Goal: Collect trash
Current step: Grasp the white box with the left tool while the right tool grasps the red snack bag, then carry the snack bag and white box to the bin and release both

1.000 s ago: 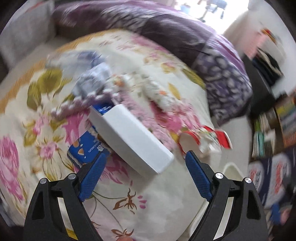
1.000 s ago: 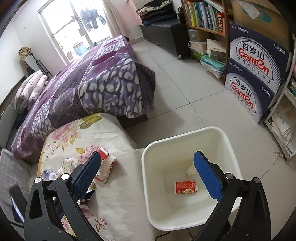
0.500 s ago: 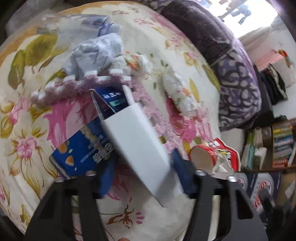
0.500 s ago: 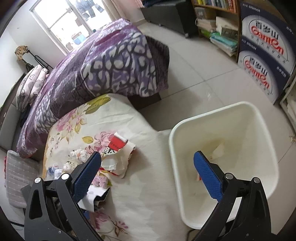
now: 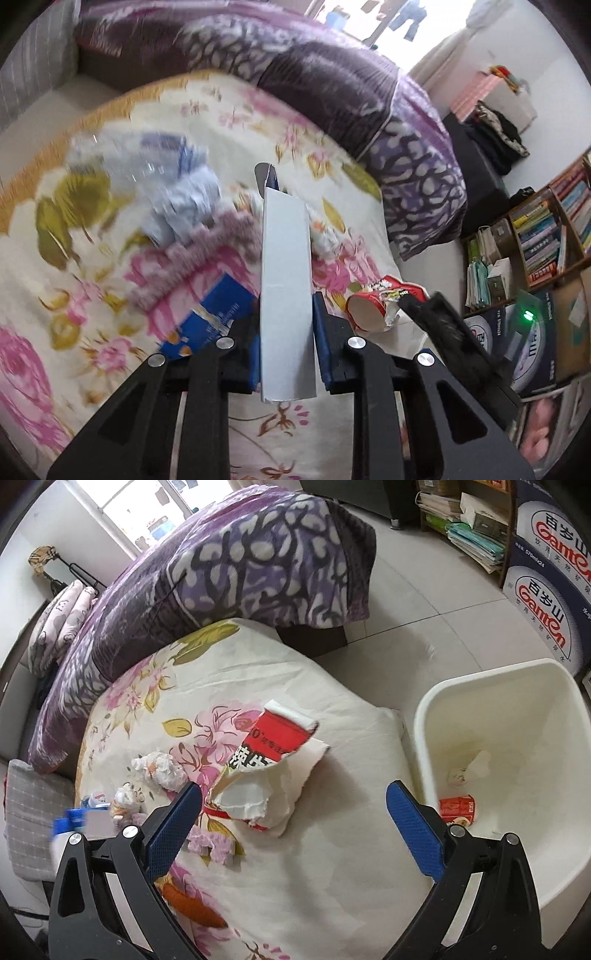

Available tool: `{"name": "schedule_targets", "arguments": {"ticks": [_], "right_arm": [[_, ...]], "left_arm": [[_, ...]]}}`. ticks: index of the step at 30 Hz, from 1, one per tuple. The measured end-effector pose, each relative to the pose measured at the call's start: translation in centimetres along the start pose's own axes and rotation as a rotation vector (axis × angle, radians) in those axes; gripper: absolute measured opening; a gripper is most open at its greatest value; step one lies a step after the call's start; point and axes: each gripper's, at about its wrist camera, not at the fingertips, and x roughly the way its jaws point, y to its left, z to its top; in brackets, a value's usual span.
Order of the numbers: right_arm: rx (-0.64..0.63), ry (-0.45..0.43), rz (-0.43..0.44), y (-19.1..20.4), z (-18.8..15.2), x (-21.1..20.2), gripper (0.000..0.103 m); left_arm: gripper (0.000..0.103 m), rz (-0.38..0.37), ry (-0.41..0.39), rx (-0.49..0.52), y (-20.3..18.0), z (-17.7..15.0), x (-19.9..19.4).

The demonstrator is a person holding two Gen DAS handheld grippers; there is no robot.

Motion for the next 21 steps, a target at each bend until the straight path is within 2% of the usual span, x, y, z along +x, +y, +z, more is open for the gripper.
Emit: {"name": "schedule_targets", "arguments": {"ticks": [8, 9, 10, 12, 14, 15, 21], "right_arm": [[-0.043, 0.015, 0.004, 1.2, 0.1, 1.9, 0.092], [-0.056, 0.028, 0.002, 1.4, 0.0, 2.3, 0.084], [-0.066, 0.044, 0.018, 1.5, -0.1, 2.8, 0.070], [-0.078, 0.057, 0.042, 1.7, -0.3, 3.0, 0.053], [-0.117, 0.036, 0.038, 2.4, -0.6, 2.6, 0.047], [-0.142, 0.031, 0.044, 2.8, -0.8, 2.3, 0.040], [-0.316, -0.042, 0.095, 6.8, -3.4, -1.5, 0.039]], "left_arm": [[0.024, 0.031, -0.064, 0.056, 1.0, 0.3, -2.7], [0.024, 0.036, -0.066, 0.058, 1.2, 0.4, -2.8], [0.024, 0.042, -0.069, 0.060, 1.3, 0.4, -2.9], [0.024, 0.061, -0.079, 0.067, 1.7, 0.5, -3.1], [0.024, 0.078, -0.090, 0.070, 2.2, 0.5, -3.3], [0.024, 0.085, -0.095, 0.070, 2.4, 0.6, -3.4], [0.024, 0.120, -0.140, 0.059, 3.6, 1.3, -4.5]]}}
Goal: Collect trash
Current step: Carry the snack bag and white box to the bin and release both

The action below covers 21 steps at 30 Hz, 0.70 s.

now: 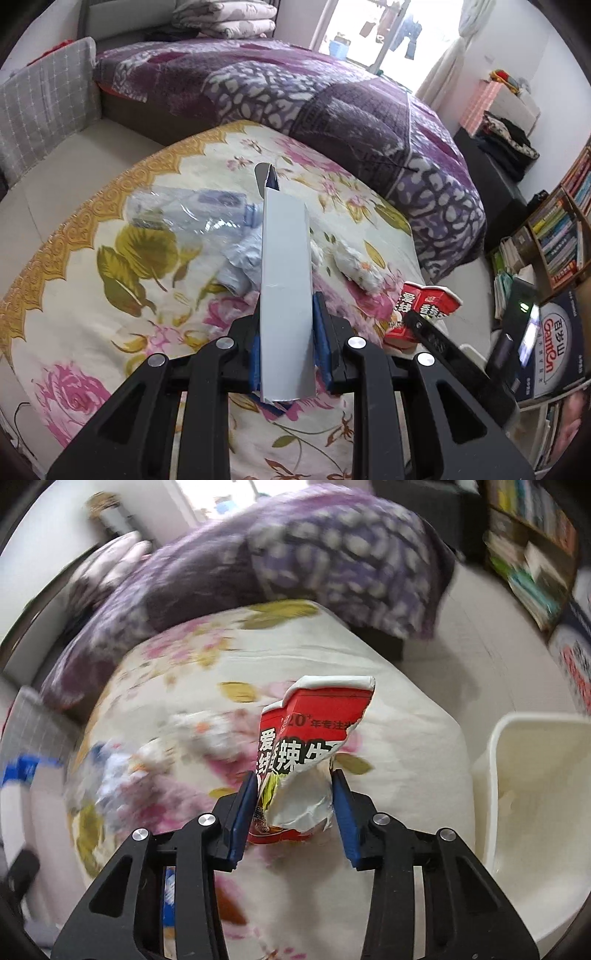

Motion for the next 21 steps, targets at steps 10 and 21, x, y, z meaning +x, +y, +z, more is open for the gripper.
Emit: {"name": "schedule_targets", "arguments": {"ticks": [10, 21], "right_arm": [[-0.182, -0.224, 0.065, 4.0, -1.5, -9.1, 0.039], [-0.222, -0.309, -0.005, 2.4, -1.8, -12.5, 0.039]], "left_arm": [[0.024, 0.104, -0.158, 0.079, -0.7, 0.2, -2.6], [0.024, 0.122, -0.245, 0.234, -4.8, -2.0, -3.9]]}}
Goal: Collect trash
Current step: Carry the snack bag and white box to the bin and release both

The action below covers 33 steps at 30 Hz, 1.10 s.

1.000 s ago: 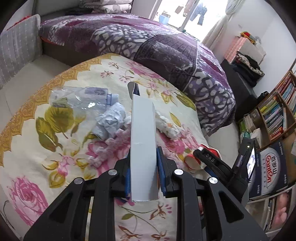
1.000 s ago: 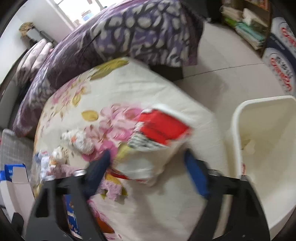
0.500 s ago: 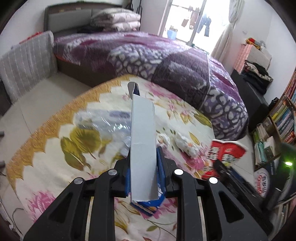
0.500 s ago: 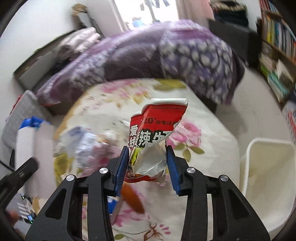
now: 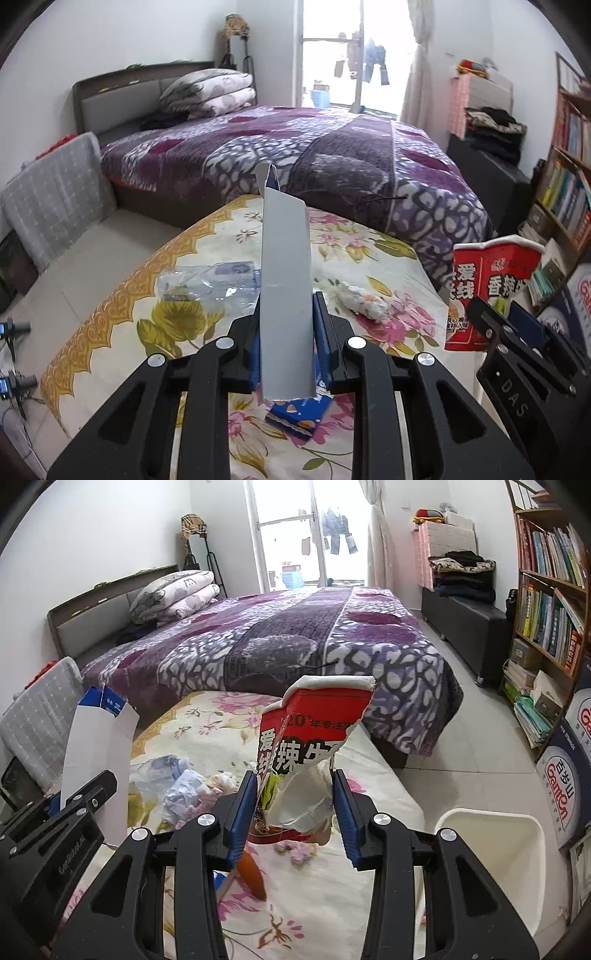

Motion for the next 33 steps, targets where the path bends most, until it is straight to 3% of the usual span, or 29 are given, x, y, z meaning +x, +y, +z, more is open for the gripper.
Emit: {"name": "schedule_targets", "arguments": {"ticks": [33], "right_arm": [[0.120, 0.030, -0.135, -10.0, -1.0, -2.3, 0.041]], "left_arm": [[0.024, -0.127, 0.012, 0.091, -9.1, -2.1, -0.3]]}}
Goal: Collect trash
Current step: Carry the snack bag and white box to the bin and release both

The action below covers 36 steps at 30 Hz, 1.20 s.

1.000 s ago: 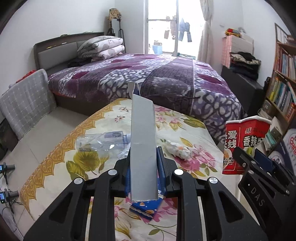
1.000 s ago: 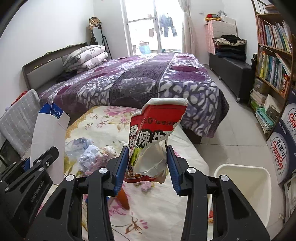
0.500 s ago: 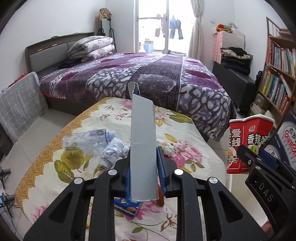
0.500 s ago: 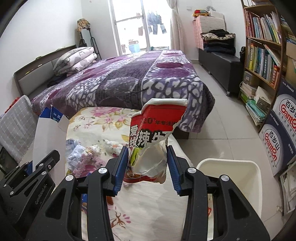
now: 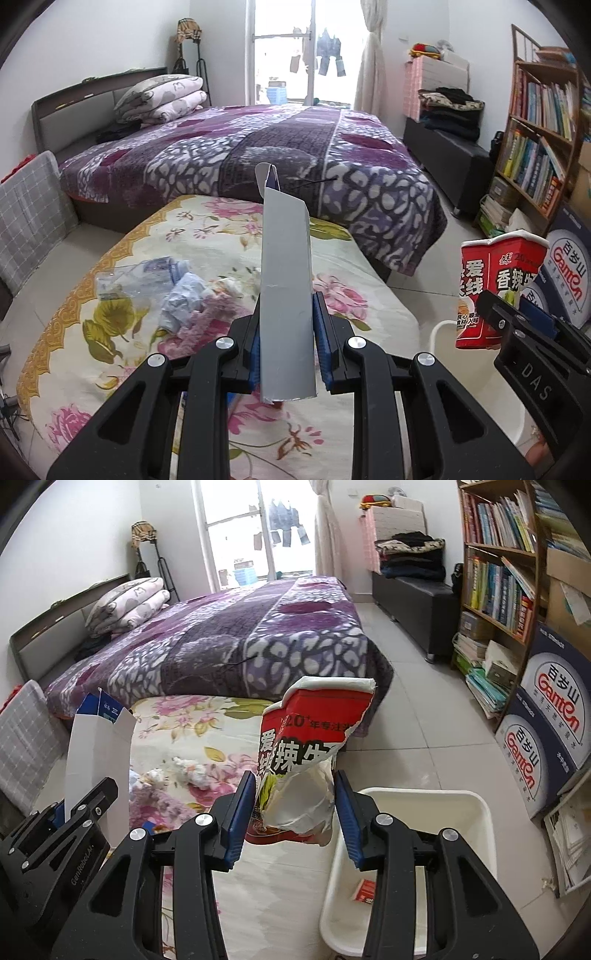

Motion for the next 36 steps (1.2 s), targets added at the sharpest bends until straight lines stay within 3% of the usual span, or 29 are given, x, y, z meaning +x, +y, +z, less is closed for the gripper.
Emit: {"name": "schedule_targets", "arguments": {"ticks": [17, 20, 22, 25, 31, 36], "right_arm": [[0.102, 0.040, -0.141, -8.0, -0.5, -0.3, 0.043], [0.128, 0.044, -0.168, -9.6, -0.6, -0.6, 0.049], [0.158, 0.037, -0.187, -10.8, -0.8, -0.9, 0.060], [0.199, 0.030, -0.209, -12.4, -0.8, -1.3, 0.067], [0.292, 0.026, -0.240, -15.6, -0.8, -2.1, 0.072], [0.363, 0.014, -0.265, -18.1, -0.9, -2.8, 0.075]], "left_arm": [[0.024, -0.130, 0.023, 0.091, -7.8, -1.9, 1.1], [0.024, -0.156, 0.028, 0.112, -9.4, -2.3, 1.3], [0.024, -0.171, 0.034, 0.120, -10.3, -2.6, 1.4], [0.024, -0.200, 0.040, 0.137, -11.6, -3.1, 1.4], [0.024, -0.238, 0.041, 0.174, -13.6, -3.7, 1.2], [0.024, -0.314, 0.077, 0.189, -15.3, -4.1, 1.3]]}}
